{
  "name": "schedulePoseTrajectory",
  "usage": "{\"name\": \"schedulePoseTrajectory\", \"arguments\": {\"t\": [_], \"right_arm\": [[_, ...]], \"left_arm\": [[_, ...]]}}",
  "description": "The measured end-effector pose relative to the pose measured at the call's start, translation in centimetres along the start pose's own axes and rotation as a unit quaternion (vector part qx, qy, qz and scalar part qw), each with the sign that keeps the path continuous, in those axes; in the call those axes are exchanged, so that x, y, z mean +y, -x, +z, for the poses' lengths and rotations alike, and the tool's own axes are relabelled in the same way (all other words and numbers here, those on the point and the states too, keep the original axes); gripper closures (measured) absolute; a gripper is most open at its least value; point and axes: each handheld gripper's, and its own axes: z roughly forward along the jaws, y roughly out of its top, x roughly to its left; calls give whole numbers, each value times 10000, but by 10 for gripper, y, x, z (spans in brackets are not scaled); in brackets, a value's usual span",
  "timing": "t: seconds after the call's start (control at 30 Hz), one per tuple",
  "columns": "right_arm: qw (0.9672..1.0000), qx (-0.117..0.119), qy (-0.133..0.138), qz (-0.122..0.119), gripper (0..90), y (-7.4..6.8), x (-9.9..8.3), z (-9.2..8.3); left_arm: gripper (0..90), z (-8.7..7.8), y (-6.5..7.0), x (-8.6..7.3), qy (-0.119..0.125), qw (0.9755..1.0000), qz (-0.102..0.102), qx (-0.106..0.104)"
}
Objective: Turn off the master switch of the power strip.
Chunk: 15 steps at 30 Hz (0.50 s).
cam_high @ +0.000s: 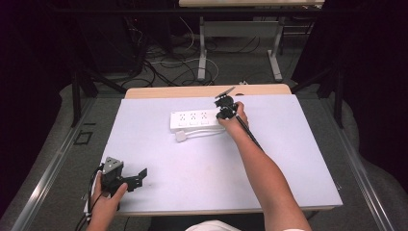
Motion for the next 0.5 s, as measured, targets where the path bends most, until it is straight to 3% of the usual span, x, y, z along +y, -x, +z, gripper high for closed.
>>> {"name": "schedulePoseTrajectory", "arguments": {"t": [0.07, 0.1, 0.3, 0.5], "right_arm": [[9999, 73, 92, -33, 724, 0, 0, -1], [10000, 56, -27, -37, 715, 0, 1, -4], [9999, 52, 39, -145, 635, 2, 1, -8], [9997, 109, -91, -198, 585, 1, 1, -12]], "left_arm": [[8, 0, 0, 0, -2, 10000, 0, 0], [8, 0, 1, 0, 2, 10000, -2, -1], [8, 0, 1, 0, 26, 10000, -33, 31], [8, 1, 0, 0, -28, 10000, 4, 46]]}}
